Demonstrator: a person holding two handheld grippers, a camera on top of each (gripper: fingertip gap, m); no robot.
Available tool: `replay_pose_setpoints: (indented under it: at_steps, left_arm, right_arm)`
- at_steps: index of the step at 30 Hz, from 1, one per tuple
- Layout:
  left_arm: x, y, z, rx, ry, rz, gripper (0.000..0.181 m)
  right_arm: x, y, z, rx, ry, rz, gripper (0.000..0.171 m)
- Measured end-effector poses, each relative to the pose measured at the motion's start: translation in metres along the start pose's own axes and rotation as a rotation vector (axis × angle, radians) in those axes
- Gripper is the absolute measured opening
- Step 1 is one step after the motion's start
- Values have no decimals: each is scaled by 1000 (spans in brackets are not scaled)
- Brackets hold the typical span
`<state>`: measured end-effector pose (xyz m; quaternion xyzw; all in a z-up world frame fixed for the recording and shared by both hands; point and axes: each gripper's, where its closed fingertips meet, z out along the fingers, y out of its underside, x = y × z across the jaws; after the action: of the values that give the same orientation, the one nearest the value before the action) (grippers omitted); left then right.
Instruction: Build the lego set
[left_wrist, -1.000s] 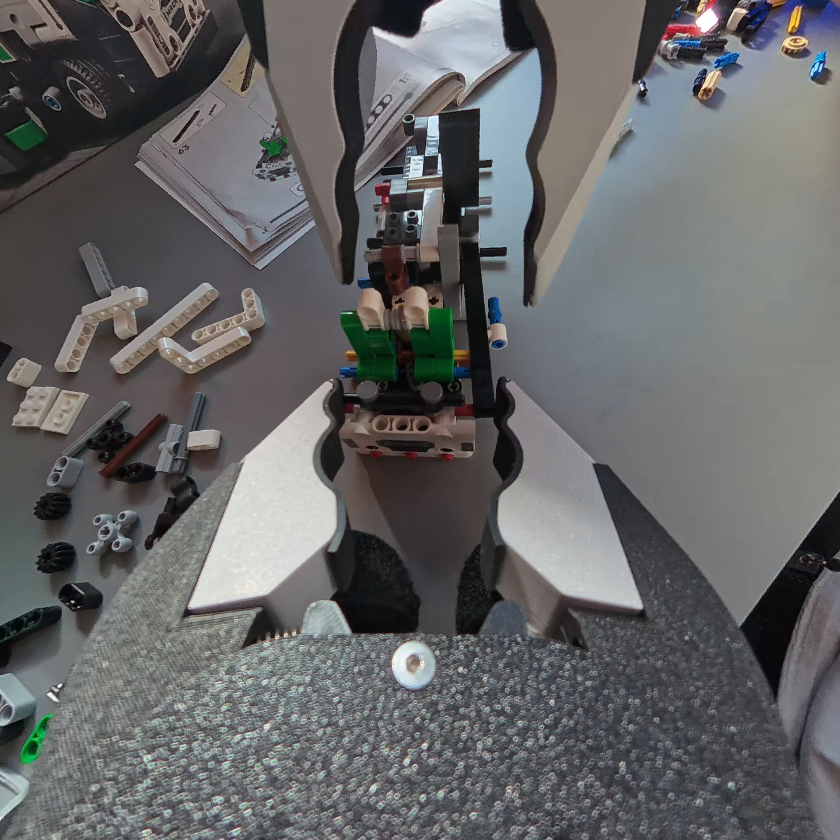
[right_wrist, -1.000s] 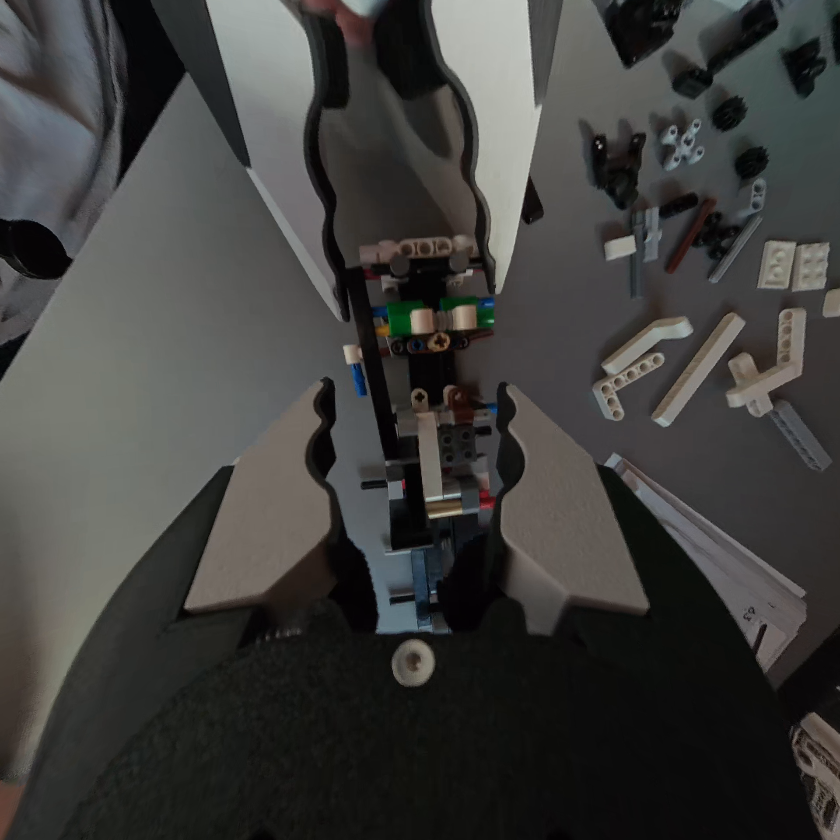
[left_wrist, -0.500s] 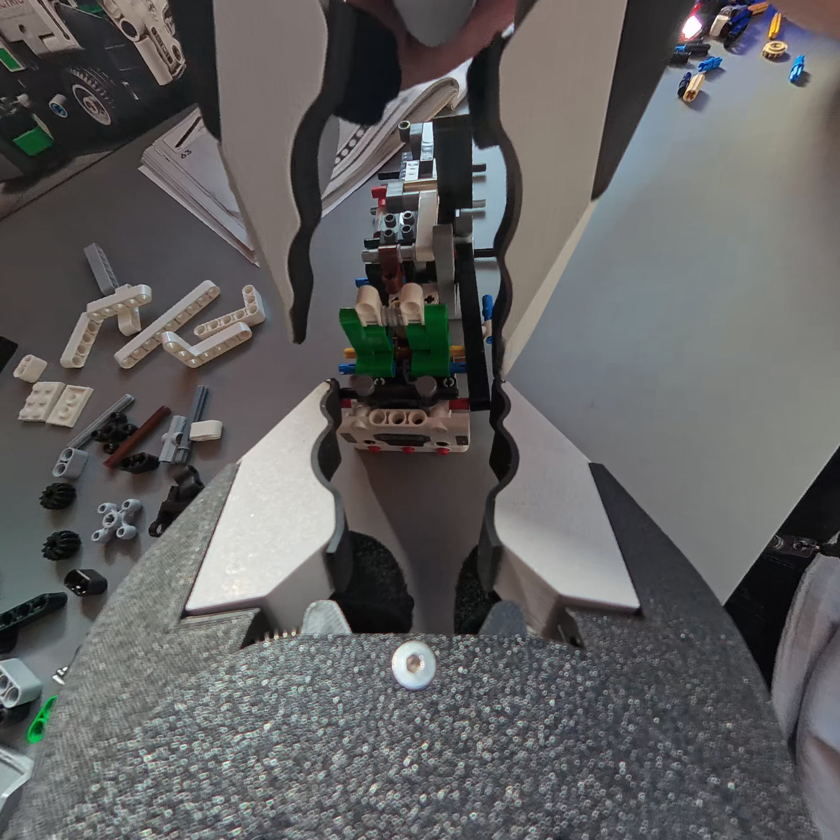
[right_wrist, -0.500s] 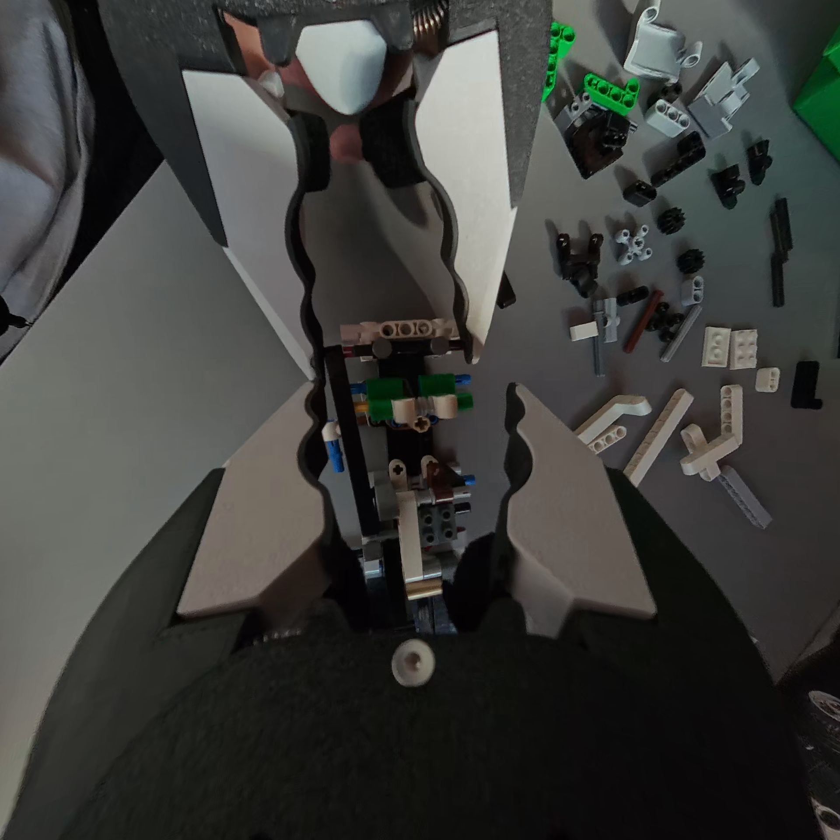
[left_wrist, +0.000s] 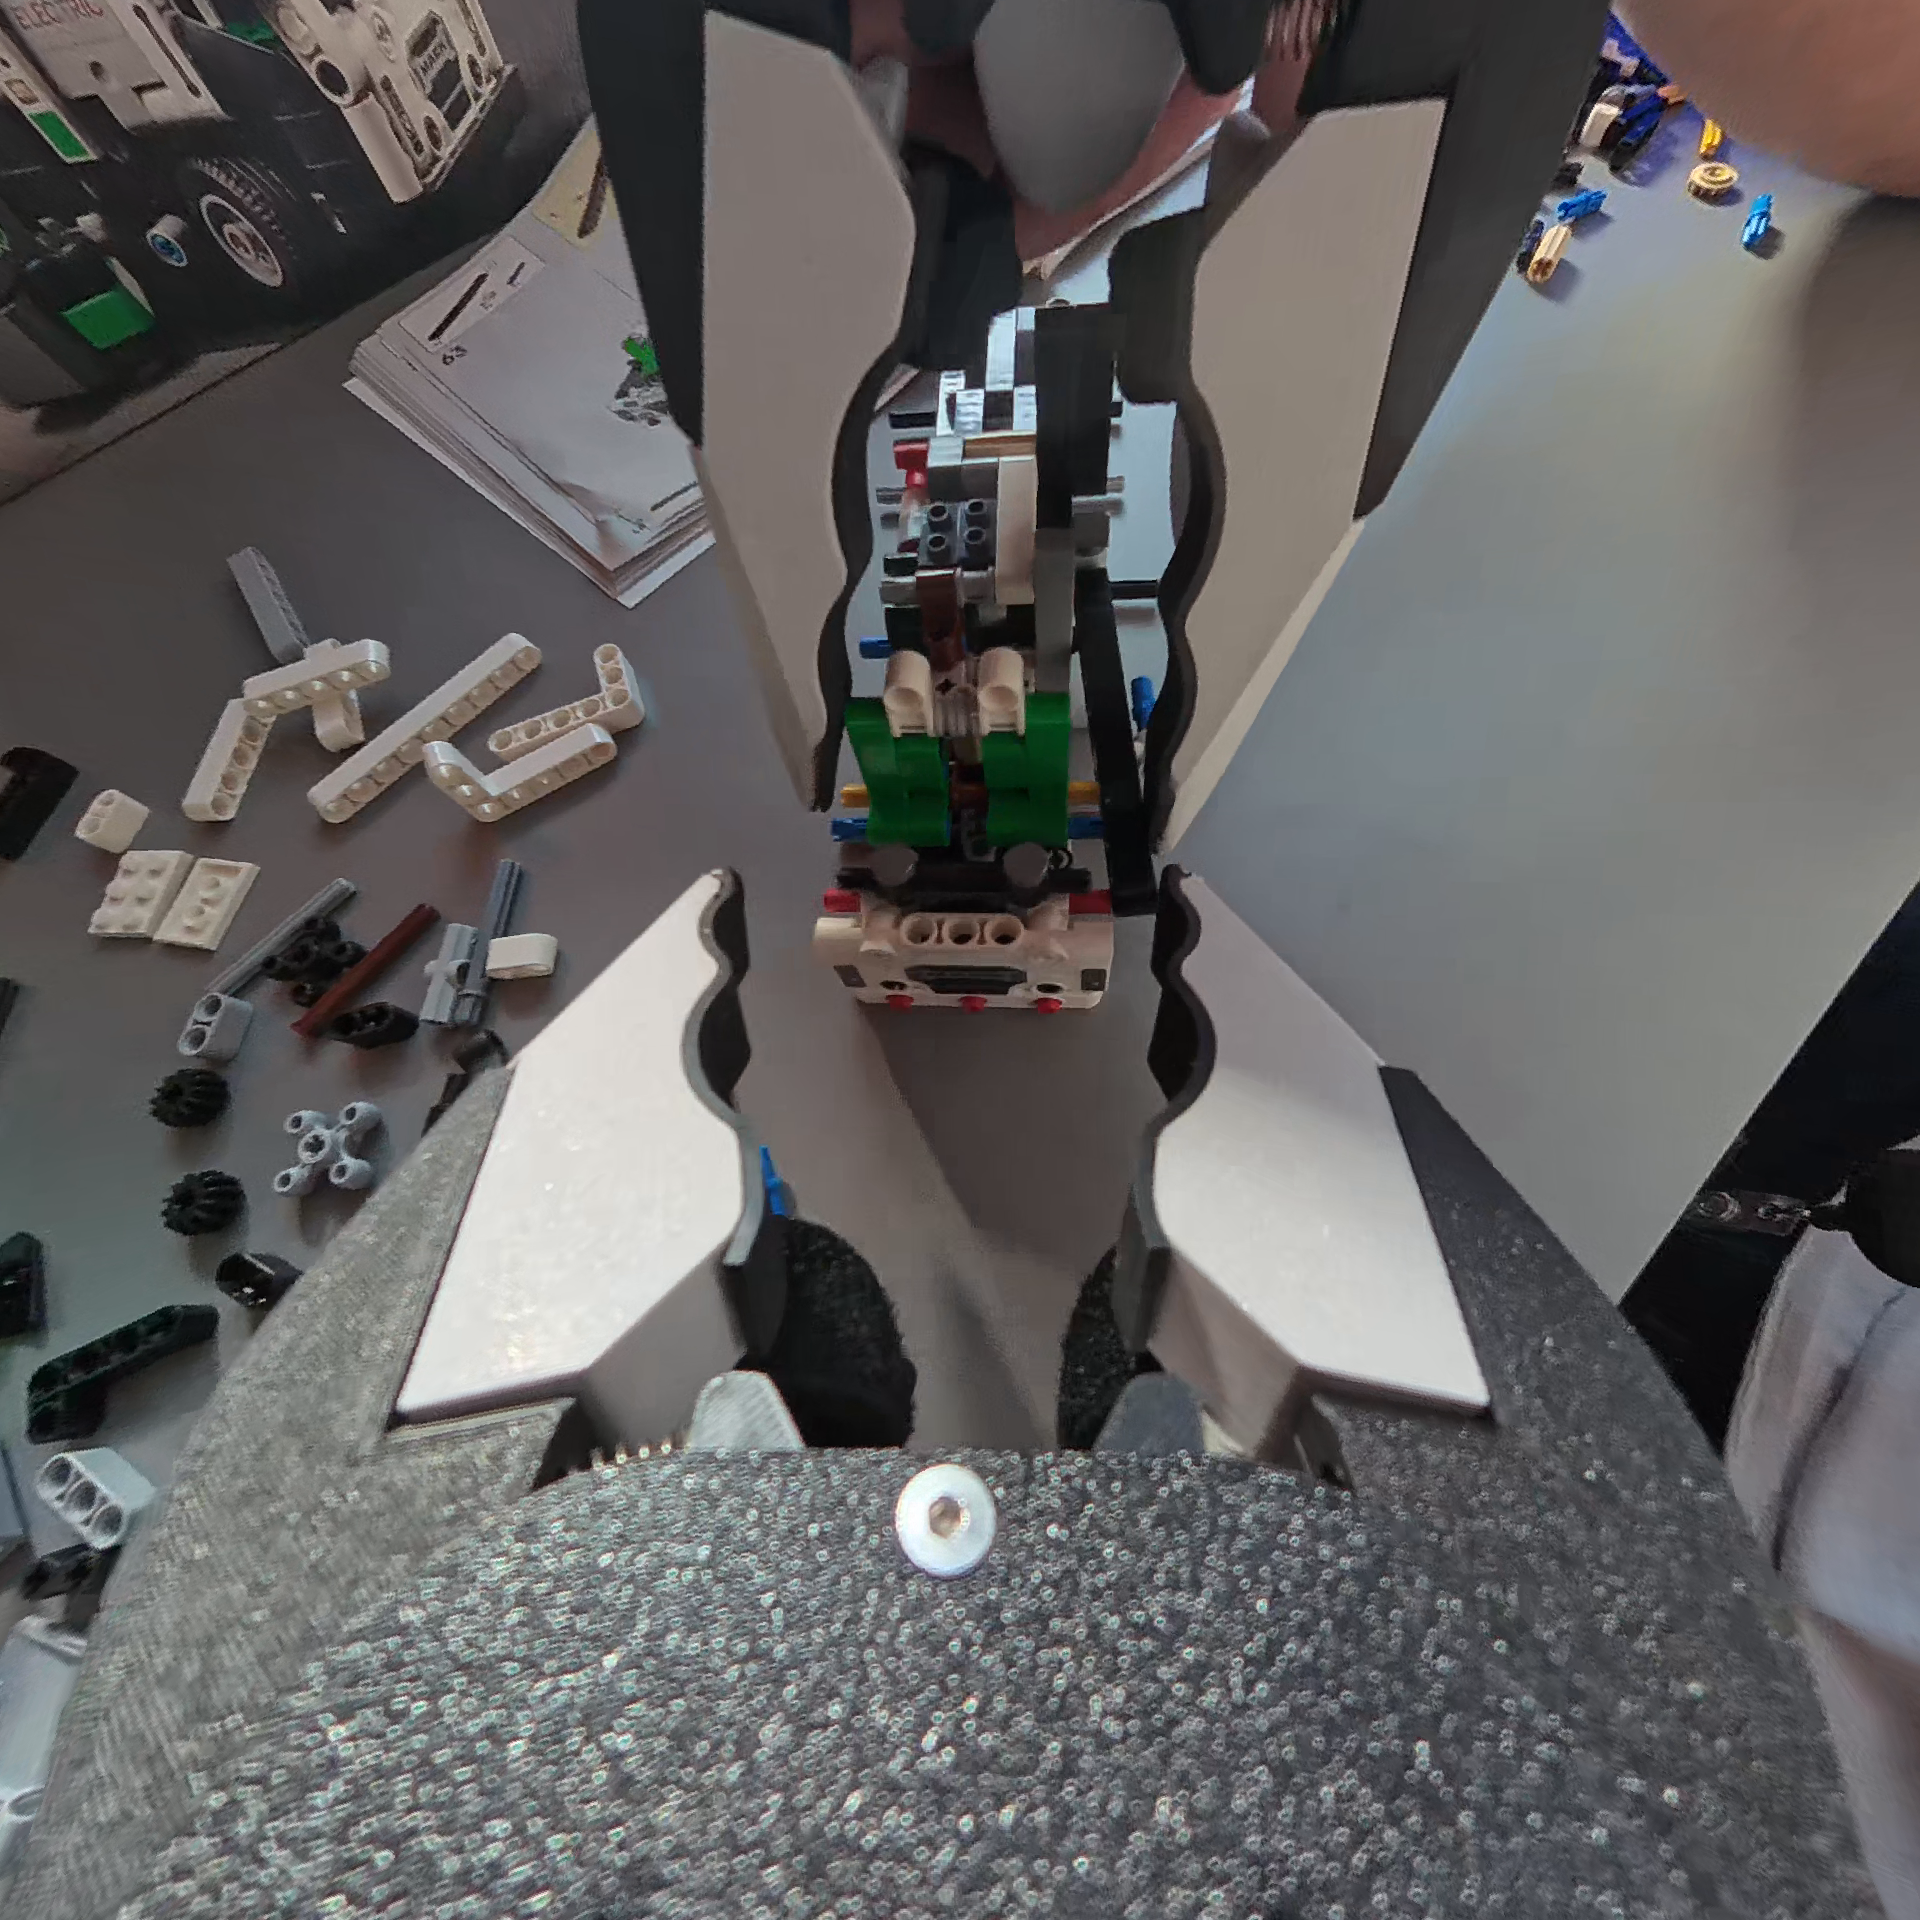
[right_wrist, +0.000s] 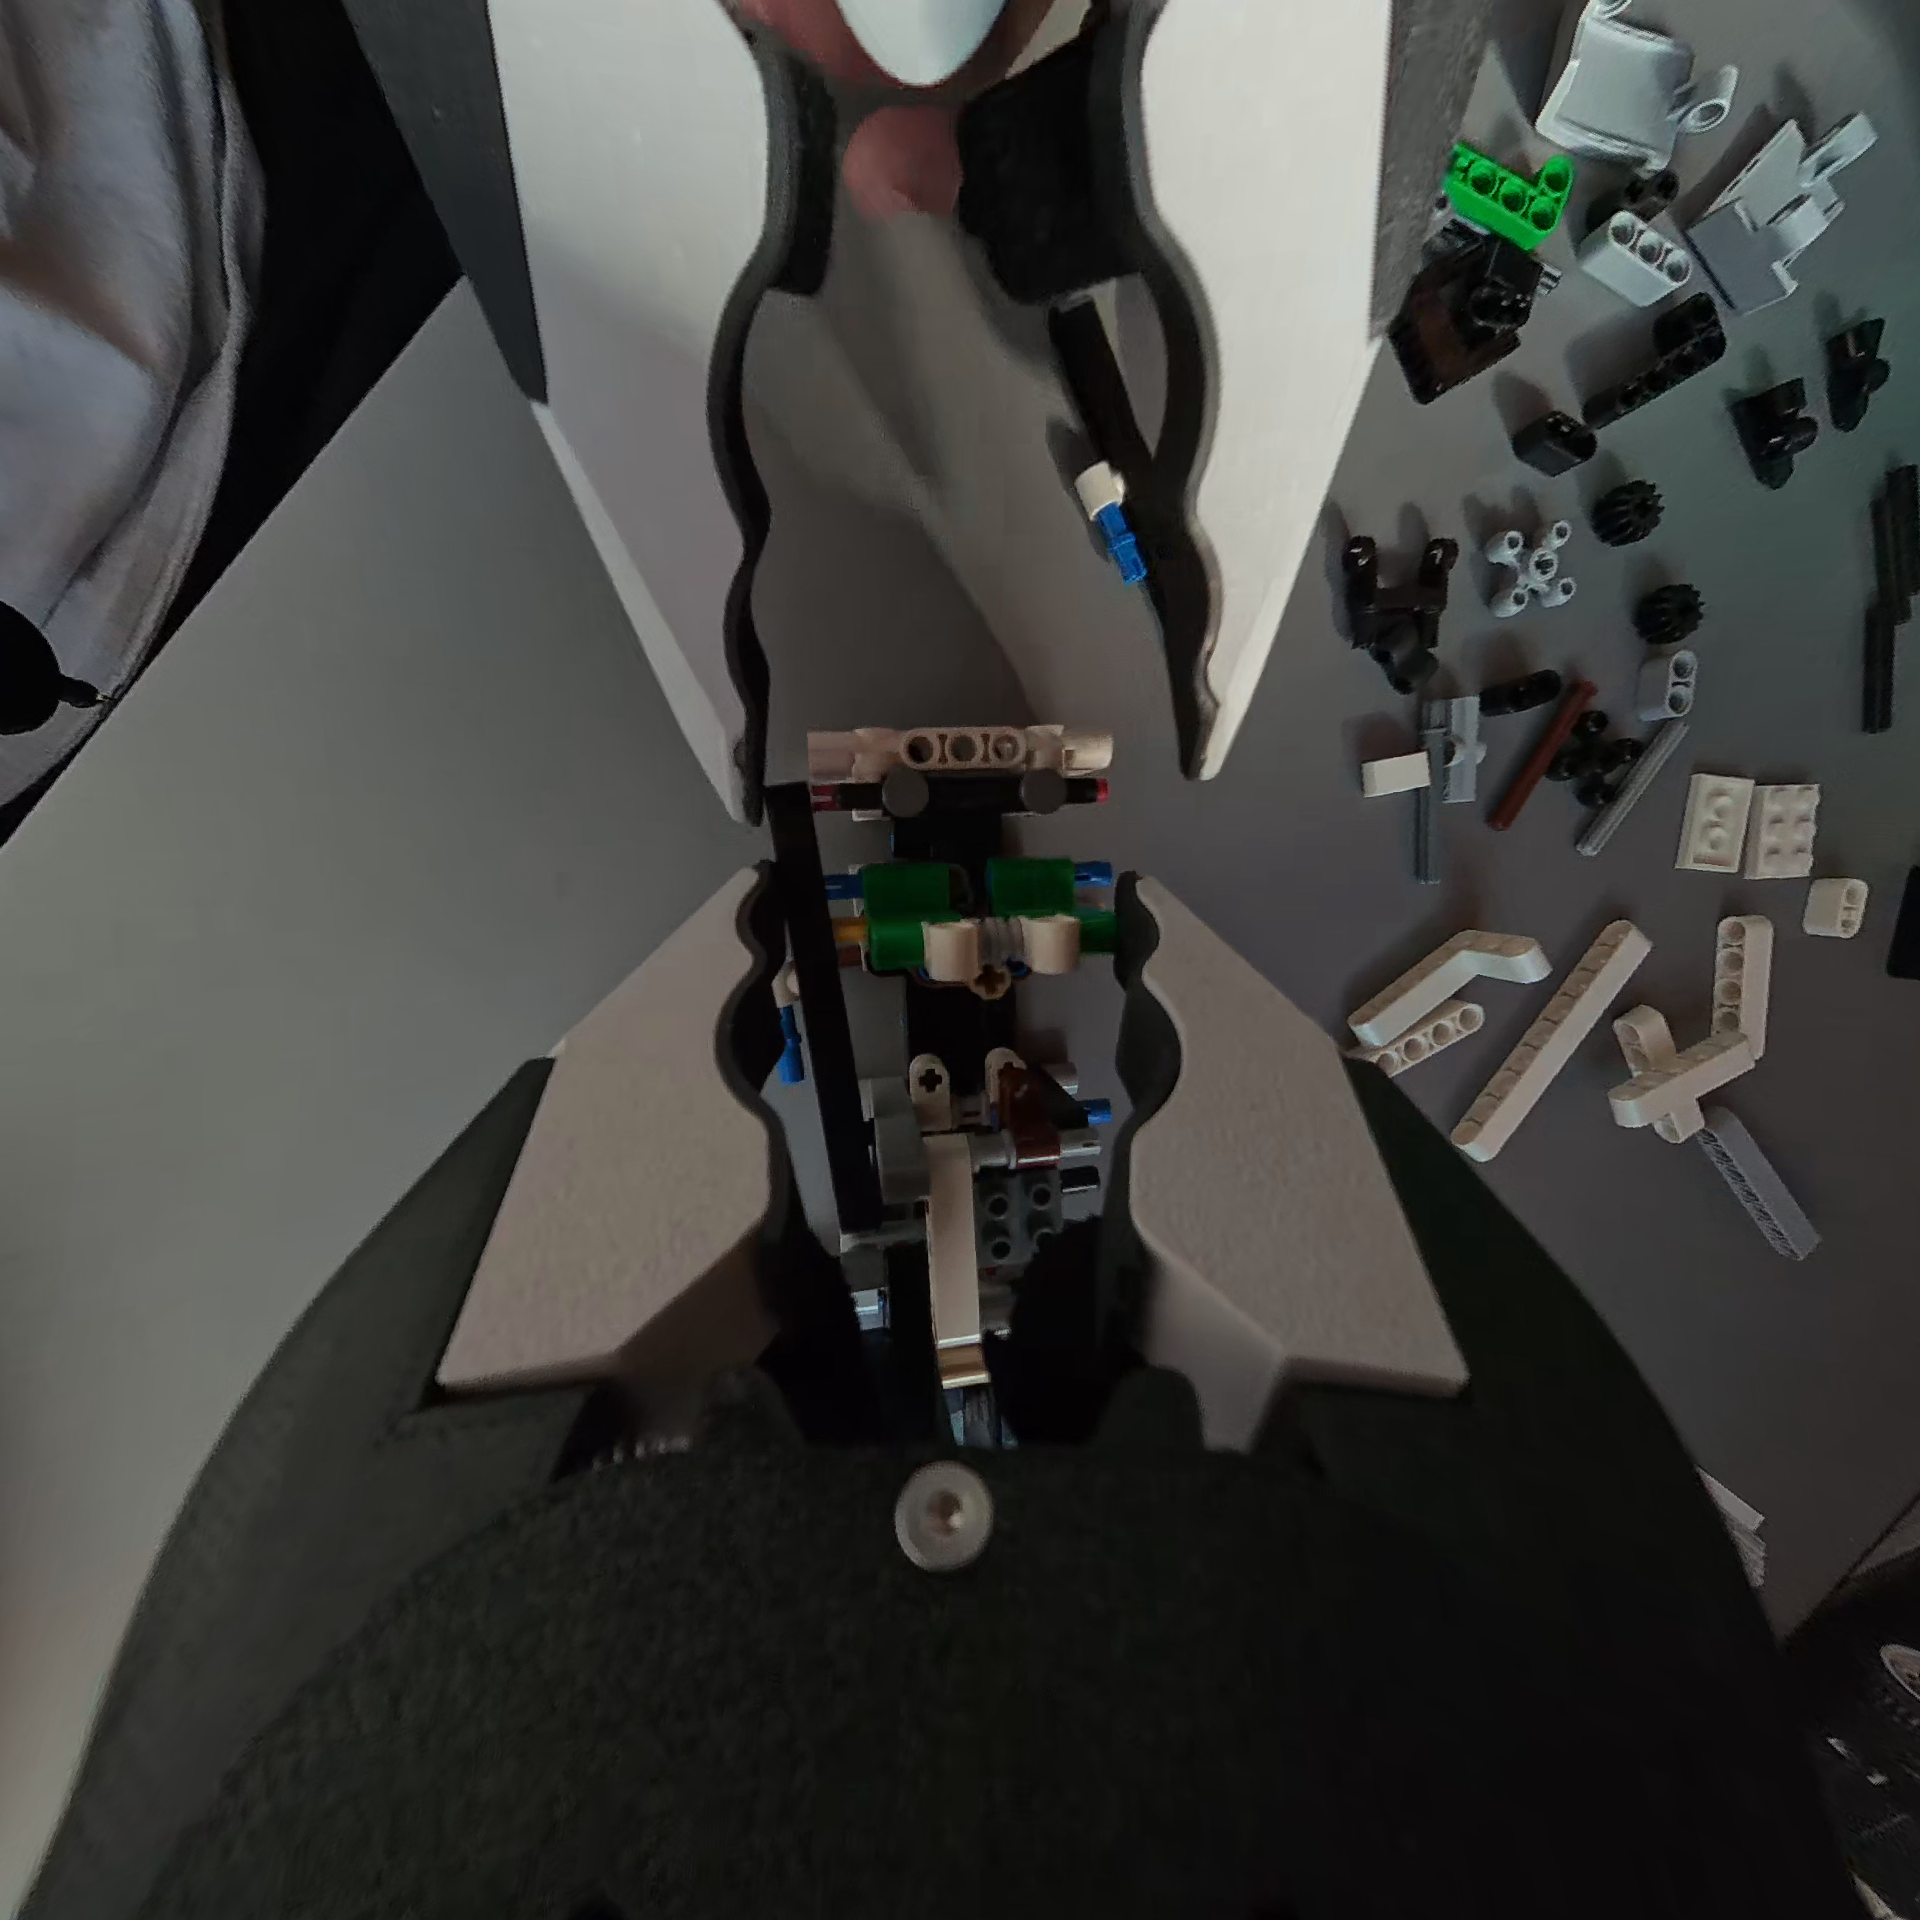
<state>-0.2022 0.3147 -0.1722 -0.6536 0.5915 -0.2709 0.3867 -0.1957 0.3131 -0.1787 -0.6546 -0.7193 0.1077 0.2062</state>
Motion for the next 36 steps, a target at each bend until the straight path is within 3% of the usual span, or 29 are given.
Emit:
replay_pose_setpoints:
  at_steps: [4, 12, 26, 33, 36]
  left_arm:
    - [3, 10, 10, -43, 30, -7, 85]
    - [4, 13, 15, -61, 9, 32, 70]
    - [5, 13, 15, -65, 1, 20, 68]
    - [7, 13, 16, -66, -1, 24, 68]
    - [8, 13, 16, -64, 5, 23, 68]
  right_arm:
    - [0, 0, 0, 2, -13, 8, 62]
    - [1, 2, 3, -18, -11, 9, 62]
    - [-1, 3, 2, -9, -31, 11, 60]
    - [-7, -1, 9, -50, -17, -5, 70]
    - [-5, 1, 8, -54, -17, -16, 63]
